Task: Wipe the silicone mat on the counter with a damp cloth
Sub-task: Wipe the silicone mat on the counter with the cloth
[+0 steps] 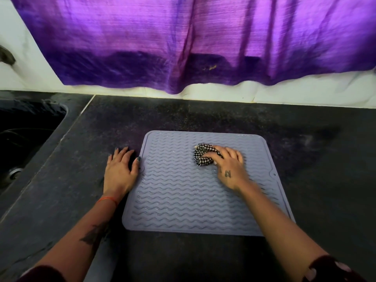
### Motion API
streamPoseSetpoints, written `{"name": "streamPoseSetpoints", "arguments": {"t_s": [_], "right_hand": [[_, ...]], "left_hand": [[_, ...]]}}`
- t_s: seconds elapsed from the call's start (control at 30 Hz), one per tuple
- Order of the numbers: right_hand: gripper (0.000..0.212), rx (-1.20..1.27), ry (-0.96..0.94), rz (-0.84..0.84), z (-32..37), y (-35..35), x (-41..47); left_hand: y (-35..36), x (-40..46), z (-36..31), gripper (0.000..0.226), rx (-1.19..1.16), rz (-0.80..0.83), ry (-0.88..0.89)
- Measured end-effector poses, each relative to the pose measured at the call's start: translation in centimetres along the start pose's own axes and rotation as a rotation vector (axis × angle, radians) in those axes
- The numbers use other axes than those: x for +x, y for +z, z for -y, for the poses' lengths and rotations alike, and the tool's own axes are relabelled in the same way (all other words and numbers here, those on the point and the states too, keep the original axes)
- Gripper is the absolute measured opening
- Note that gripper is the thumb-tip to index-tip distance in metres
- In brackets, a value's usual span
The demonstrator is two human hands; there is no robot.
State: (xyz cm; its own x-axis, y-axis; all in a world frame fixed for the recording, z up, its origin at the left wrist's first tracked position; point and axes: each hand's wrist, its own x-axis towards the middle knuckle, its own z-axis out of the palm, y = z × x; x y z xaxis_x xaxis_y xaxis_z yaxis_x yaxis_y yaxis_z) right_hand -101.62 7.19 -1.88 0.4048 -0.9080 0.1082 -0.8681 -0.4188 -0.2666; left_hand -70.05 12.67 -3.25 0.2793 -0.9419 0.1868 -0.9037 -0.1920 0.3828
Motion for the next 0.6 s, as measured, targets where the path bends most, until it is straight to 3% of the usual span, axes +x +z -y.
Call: {"name": "streamPoseSetpoints", "arguments": {"t_s": [0.1,0.33,0.5,0.6], "right_hand": [[0.058,0.021,-0.009,0.061,0.4,-1.6,1.0],[0.066,-0.008,0.004,-0.048,1.0,0.0,-4.3],[0.05,0.045,0.004,0.057,1.0,-2.1,-3.0],[0.054,0.082,0.006,0.016,1.2,-2.1,-5.2]], "left_hand": [[0.0,0.0,0.0,0.059,0.006,-0.005,0.006],[0.1,0.0,0.1,0.059,0.011,-0.005,0.006],[0.0,-0.1,0.1,0.064,0.015,-0.018,0.018],[0.0,-0.3,0.1,0.068,0.031,-0.024,0.031]]}}
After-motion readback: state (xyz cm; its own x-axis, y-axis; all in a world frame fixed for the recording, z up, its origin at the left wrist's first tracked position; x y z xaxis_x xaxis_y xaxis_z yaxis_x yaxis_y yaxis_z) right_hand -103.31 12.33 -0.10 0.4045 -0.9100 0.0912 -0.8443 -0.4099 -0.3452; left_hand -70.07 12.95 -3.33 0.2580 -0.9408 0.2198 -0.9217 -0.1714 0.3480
